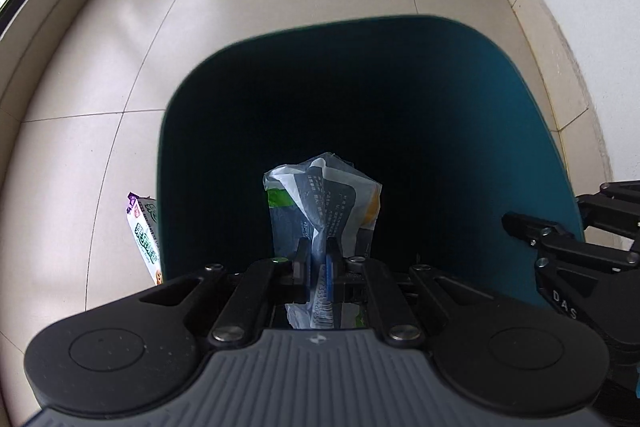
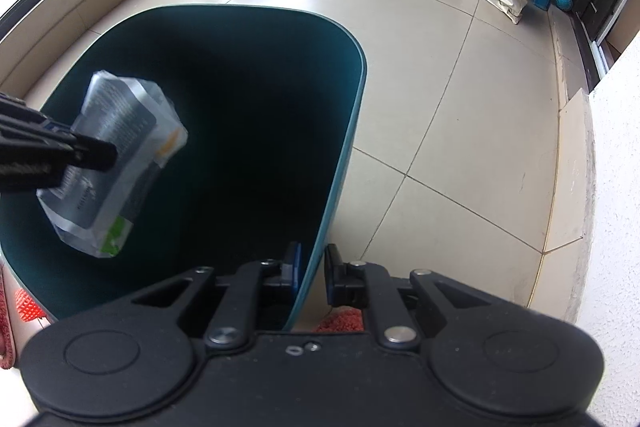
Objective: Collect trash
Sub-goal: 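Carry the blue-white wrapper over the bin with the left gripper and release it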
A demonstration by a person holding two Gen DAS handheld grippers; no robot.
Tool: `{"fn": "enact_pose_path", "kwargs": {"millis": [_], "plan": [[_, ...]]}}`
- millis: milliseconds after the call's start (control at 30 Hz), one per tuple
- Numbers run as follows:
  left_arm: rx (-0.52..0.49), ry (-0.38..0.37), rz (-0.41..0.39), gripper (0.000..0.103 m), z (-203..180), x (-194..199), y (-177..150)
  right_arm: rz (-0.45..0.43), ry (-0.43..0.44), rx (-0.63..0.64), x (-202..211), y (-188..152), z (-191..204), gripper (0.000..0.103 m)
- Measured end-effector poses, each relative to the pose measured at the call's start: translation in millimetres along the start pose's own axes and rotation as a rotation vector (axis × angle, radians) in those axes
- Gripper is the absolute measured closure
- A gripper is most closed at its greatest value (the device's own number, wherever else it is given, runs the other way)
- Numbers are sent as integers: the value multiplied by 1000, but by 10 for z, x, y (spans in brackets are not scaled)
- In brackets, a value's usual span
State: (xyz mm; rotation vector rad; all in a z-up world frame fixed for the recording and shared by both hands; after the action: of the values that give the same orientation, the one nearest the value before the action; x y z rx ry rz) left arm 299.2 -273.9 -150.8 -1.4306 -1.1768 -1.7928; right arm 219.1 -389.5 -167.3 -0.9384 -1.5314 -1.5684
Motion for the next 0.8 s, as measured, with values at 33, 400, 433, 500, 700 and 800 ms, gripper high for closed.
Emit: {"fn": "enact_pose_path", "kwargs": {"millis": [33, 400, 433, 500, 700, 800], "plan": [[2, 7, 22, 97, -18, -97, 0, -1, 1, -1, -2, -6, -7, 93], [-44, 6, 128, 96, -172, -502, 33, -4, 15, -4, 12, -33, -27, 92], [-47, 2, 125, 95, -183, -503, 34, -4, 15, -2, 14, -34, -25, 92], [-39, -12, 129, 90, -172, -506, 33, -4, 17, -4, 19, -31, -30, 92], [-37, -24, 63, 42, -131, -383, 26, -1, 21, -5, 28, -15, -47, 91], [-18, -60, 37, 42, -90, -256, 10, 0, 23, -6, 26, -13, -53, 91]]}}
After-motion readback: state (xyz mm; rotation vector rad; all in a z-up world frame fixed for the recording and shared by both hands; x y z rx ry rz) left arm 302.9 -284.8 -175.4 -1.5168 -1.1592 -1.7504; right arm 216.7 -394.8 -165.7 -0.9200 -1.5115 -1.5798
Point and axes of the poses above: each gripper's, at about its wrist camera, not at the fingertips, and x roughly against the way its jaws point, z to its left, y to its top, the point moved 3 cm from there along -x, roughly the way its jaws point, and after that the axes turned 2 degrees about x, right-handed, at the moved point
